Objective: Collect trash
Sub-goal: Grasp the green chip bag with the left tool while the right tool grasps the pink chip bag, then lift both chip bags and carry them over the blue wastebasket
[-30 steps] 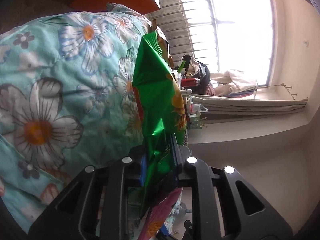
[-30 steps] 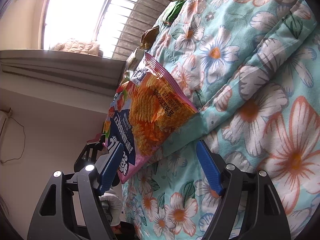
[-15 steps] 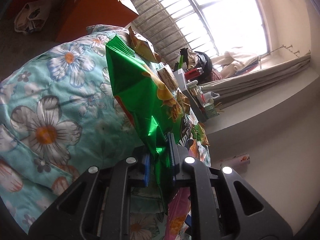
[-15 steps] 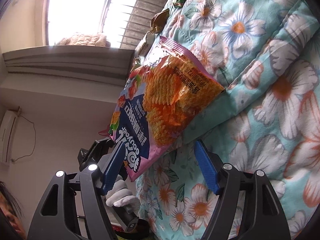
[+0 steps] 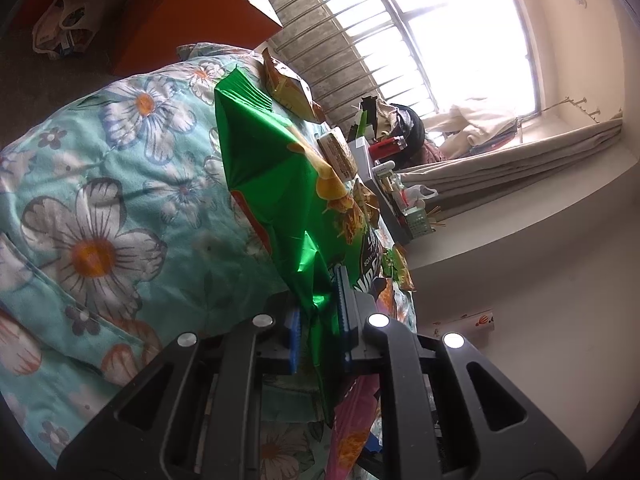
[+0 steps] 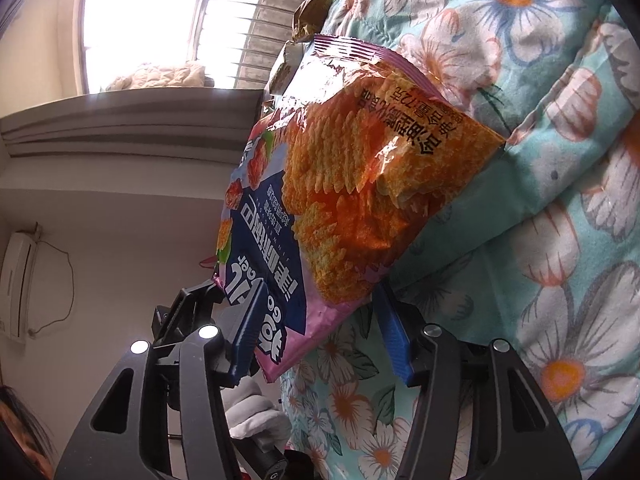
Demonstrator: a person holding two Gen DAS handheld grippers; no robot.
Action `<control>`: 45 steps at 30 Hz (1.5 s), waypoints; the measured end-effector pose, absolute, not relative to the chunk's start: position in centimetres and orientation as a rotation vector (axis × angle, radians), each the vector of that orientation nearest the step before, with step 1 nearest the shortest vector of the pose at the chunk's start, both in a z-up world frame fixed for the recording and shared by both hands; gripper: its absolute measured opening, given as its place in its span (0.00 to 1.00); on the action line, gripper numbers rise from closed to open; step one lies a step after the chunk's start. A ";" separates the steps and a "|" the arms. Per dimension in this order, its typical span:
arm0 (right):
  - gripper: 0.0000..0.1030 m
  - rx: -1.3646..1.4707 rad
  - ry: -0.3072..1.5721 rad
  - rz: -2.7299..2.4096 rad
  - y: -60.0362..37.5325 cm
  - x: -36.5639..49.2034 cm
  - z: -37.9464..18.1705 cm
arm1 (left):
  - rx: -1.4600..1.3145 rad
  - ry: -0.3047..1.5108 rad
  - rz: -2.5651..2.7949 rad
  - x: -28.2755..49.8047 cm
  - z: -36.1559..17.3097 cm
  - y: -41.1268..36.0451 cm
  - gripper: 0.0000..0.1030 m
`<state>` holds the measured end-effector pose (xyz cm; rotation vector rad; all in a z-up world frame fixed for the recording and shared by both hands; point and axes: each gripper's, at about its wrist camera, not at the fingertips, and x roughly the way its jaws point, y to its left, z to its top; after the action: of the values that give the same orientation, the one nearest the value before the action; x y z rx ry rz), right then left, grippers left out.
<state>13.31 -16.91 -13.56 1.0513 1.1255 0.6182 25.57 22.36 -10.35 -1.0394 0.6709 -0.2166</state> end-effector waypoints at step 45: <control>0.03 1.118 0.271 0.188 -50.1 -8.9 -4.5 | -0.342 0.604 -0.863 20.2 8.5 -11.7 0.04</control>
<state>-8.93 -50.12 -4.54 1.1178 0.2714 0.1882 20.15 -11.68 8.46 -0.3415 0.6036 -0.8631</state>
